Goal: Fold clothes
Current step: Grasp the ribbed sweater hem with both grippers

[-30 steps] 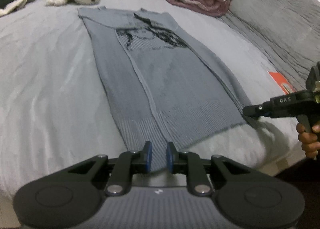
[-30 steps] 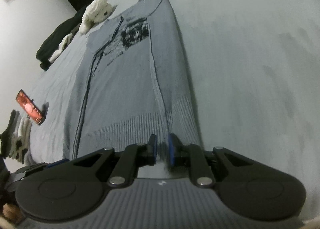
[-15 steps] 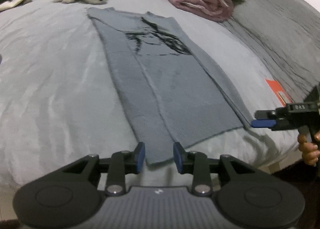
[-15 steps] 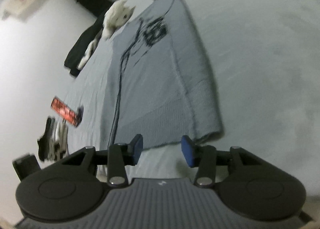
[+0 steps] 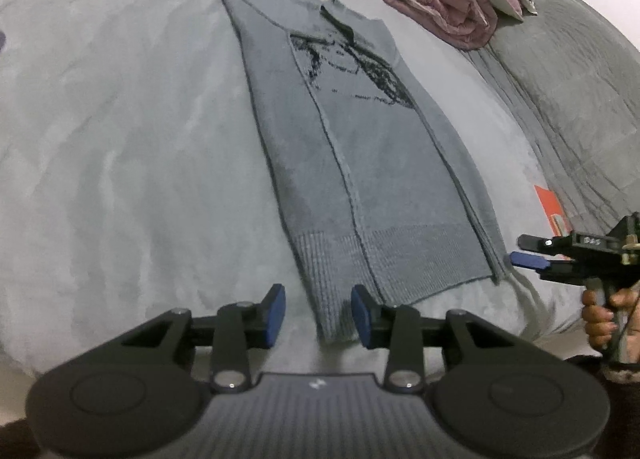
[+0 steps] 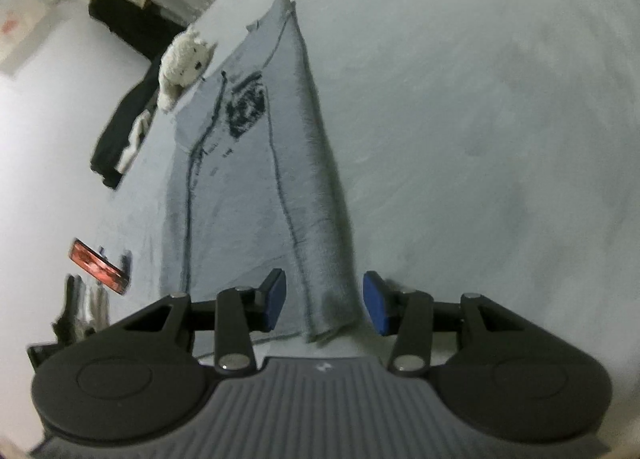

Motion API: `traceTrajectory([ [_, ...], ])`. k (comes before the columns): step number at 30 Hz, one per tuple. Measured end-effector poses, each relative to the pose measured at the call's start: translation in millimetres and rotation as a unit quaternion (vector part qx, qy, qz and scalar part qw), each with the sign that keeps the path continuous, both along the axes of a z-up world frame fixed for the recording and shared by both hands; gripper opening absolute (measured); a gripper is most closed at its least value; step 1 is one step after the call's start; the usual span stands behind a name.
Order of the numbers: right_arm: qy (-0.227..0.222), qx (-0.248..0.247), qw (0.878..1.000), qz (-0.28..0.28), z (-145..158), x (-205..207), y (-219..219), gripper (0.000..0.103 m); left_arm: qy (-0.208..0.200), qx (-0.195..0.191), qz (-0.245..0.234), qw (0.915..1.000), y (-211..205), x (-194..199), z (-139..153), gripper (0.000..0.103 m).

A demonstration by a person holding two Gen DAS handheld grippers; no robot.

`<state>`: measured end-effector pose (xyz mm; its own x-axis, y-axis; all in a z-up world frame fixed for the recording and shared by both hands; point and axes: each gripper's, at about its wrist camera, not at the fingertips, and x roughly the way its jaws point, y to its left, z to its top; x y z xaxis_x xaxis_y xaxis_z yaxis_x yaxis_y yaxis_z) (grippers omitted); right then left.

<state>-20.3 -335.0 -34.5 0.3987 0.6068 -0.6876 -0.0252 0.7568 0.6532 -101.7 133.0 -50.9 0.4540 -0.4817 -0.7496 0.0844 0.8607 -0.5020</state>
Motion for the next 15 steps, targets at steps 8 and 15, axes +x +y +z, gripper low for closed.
traceTrajectory([
  [8,0.029,0.029,0.998,0.048,-21,21,-13,0.047,0.046,-0.093,0.0,0.9946,13,20,-20,0.037],
  [15,0.05,0.093,0.993,0.056,-33,29,-20,0.045,0.065,-0.149,0.002,0.9867,14,26,-32,0.037],
])
